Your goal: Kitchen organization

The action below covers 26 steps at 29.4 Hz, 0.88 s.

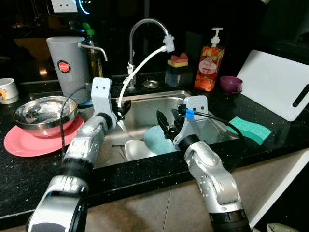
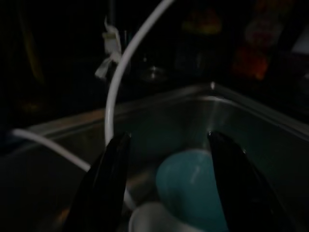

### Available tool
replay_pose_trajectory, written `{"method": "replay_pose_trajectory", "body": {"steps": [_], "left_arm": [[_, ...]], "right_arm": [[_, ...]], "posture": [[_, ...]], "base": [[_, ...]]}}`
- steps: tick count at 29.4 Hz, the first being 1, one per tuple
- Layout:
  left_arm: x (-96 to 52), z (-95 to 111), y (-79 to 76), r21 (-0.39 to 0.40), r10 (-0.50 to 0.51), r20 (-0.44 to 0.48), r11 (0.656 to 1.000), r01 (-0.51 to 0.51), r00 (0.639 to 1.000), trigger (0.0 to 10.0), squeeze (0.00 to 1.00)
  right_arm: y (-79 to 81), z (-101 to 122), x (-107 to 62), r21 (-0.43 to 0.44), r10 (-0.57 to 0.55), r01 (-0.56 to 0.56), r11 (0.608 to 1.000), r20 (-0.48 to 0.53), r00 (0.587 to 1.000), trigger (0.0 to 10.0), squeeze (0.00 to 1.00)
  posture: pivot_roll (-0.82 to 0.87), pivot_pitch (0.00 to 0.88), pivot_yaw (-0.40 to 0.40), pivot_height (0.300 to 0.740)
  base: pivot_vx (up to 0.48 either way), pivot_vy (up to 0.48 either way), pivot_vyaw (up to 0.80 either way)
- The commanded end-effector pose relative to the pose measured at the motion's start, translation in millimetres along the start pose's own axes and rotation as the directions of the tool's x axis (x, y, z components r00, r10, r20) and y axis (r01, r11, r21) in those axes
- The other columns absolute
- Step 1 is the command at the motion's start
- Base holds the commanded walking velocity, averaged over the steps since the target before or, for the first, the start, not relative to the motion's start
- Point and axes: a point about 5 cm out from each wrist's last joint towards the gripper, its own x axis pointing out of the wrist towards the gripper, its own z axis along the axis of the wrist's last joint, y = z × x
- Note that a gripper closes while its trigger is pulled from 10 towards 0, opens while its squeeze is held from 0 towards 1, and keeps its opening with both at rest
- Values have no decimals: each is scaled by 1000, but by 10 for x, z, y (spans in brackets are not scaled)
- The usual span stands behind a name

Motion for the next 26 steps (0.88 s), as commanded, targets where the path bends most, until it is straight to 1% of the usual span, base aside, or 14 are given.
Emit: {"method": "replay_pose_trajectory", "body": {"steps": [1, 2, 3, 4, 5, 6, 7, 8, 9, 18, 21, 23, 24, 26], "left_arm": [[-74, 15, -21, 39, -6, -22, 999, 7, 1000, 10000, 0], [-74, 15, -21, 39, -6, -22, 999, 7, 1000, 10000, 0], [-123, 12, -29, 57, -16, -38, 998, 18, 999, 10000, 0], [-123, 12, -29, 57, -16, -38, 998, 18, 999, 10000, 0], [-183, -9, -29, 61, -30, -69, 998, 34, 997, 10000, 0], [-183, -9, -29, 61, -30, -69, 998, 34, 997, 10000, 0], [-335, -65, -12, 75, -79, -141, 993, 90, 987, 10000, 0], [-335, -65, -12, 75, -79, -141, 993, 90, 987, 10000, 0], [-398, -82, -3, 75, -101, -167, 991, 115, 981, 10000, 0], [-588, 61, 81, 116, -170, -206, 974, 196, 964, 10000, 0], [-674, 110, 141, 180, -199, -233, 953, 243, 952, 10000, 0], [-751, 177, 239, 271, -217, -254, 920, 285, 942, 10000, 0], [-785, 228, 318, 322, -226, -269, 895, 309, 936, 10000, 0], [-792, 244, 343, 334, -228, -274, 889, 314, 934, 10000, 0]], "right_arm": [[-22, -24, -42, 17, -23, 23, 1000, -7, 1000, 10000, 0], [-22, -24, -42, 17, -23, 23, 1000, -7, 1000, 10000, 0], [-39, -34, -55, 20, -34, 34, 999, -10, 999, 10000, 0], [-39, -34, -55, 20, -34, 34, 999, -10, 999, 10000, 0], [-64, -40, -70, 21, -46, 46, 999, -12, 999, 10000, 0], [-64, -40, -70, 21, -46, 46, 999, -12, 999, 10000, 0], [-124, -35, -98, 16, -66, 66, 998, -12, 998, 10000, 0], [-124, -35, -98, 16, -66, 66, 998, -12, 998, 10000, 0], [-153, -28, -108, 12, -73, 73, 997, -11, 997, 10000, 0], [-206, -15, -142, -17, -80, 80, 997, -13, 997, 10000, 0], [-219, -18, -160, -17, -89, 89, 996, -14, 996, 10000, 0], [-244, -16, -178, -20, -96, 96, 995, -15, 995, 10000, 0], [-267, -12, -185, -23, -102, 102, 995, -15, 995, 10000, 0], [-277, -11, -188, -24, -105, 104, 994, -15, 994, 10000, 0]], "posture": [[42, 93, -29, 740], [42, 93, -29, 740], [46, 93, -31, 740], [46, 93, -31, 740], [49, 91, -33, 740], [49, 91, -33, 740], [49, 89, -36, 740], [49, 89, -36, 740], [52, 90, -35, 740], [62, 86, -26, 740], [64, 87, -25, 740], [66, 87, -24, 740], [69, 87, -23, 740], [69, 87, -23, 740]], "base": [[0, 0, 0], [0, 0, 0], [0, 0, 0], [0, 0, 0], [0, 0, 0], [0, 0, 0], [0, 0, 0], [0, 0, 0], [0, 0, 0], [0, 0, 0], [0, 0, 0], [0, 0, 0], [0, 0, 0], [0, 0, 0]]}}
